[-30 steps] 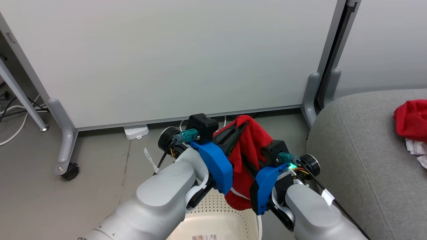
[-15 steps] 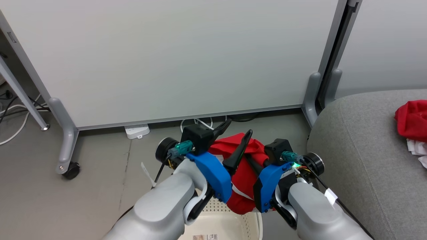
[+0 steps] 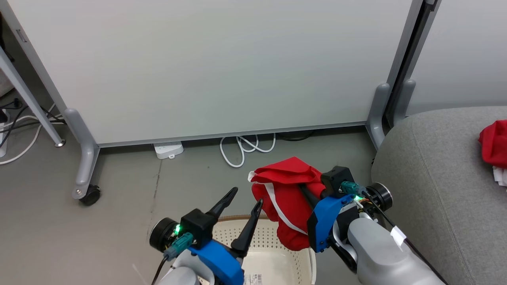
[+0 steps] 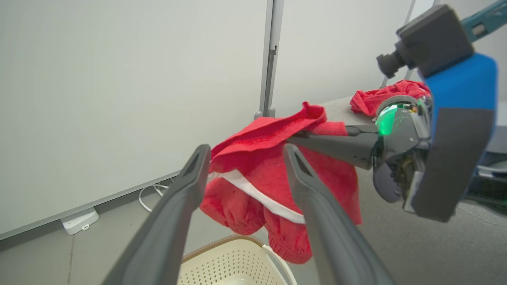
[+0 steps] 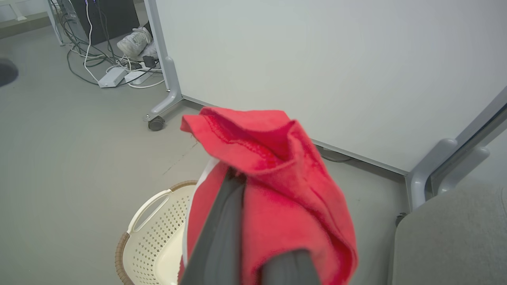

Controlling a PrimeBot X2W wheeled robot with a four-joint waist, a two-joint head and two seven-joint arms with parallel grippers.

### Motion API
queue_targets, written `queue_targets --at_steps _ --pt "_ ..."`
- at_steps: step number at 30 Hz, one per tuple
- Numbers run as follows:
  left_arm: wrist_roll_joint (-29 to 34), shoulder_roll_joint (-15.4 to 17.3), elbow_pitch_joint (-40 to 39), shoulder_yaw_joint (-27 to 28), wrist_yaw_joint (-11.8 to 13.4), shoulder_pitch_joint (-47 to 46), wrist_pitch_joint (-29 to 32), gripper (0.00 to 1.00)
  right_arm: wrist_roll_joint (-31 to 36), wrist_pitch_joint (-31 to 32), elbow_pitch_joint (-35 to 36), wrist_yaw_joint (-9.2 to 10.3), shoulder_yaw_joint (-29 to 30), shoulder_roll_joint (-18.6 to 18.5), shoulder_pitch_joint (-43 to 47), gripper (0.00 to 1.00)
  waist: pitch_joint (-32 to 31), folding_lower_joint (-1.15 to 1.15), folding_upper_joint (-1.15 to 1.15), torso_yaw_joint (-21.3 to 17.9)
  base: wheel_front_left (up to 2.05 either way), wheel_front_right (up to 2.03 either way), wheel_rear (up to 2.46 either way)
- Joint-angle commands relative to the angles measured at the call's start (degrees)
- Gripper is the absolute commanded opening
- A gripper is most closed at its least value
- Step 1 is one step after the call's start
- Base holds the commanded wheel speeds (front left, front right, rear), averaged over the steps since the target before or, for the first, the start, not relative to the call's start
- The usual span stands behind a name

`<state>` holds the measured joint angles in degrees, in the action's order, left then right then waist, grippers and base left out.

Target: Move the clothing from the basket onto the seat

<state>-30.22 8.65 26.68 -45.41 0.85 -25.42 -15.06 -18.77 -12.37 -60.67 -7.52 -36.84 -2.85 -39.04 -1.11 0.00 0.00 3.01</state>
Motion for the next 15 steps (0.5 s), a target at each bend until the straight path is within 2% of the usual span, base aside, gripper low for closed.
queue_targets --at_steps 1,8,15 --pt "1.95 0.86 -1.47 2.28 -0.54 2.83 -0.16 1.00 0.28 -0.50 -0.30 0.06 0.33 -0.06 -0.89 0.00 0.07 0.00 0.00 0.15 0.00 0.00 0.00" --pt "7.99 1.31 -6.06 9.08 -2.19 8.89 -0.17 1.00 0.77 -1.07 -1.08 0.06 1.58 -0.06 -0.47 0.00 -0.01 0.00 0.00 0.84 0.00 0.00 0.00" --pt "11.56 -0.58 -7.96 14.01 -3.64 12.74 -0.16 1.00 1.07 -1.31 -1.31 0.06 1.92 -0.06 0.11 0.00 -0.17 0.00 0.00 0.99 0.00 0.00 0.00"
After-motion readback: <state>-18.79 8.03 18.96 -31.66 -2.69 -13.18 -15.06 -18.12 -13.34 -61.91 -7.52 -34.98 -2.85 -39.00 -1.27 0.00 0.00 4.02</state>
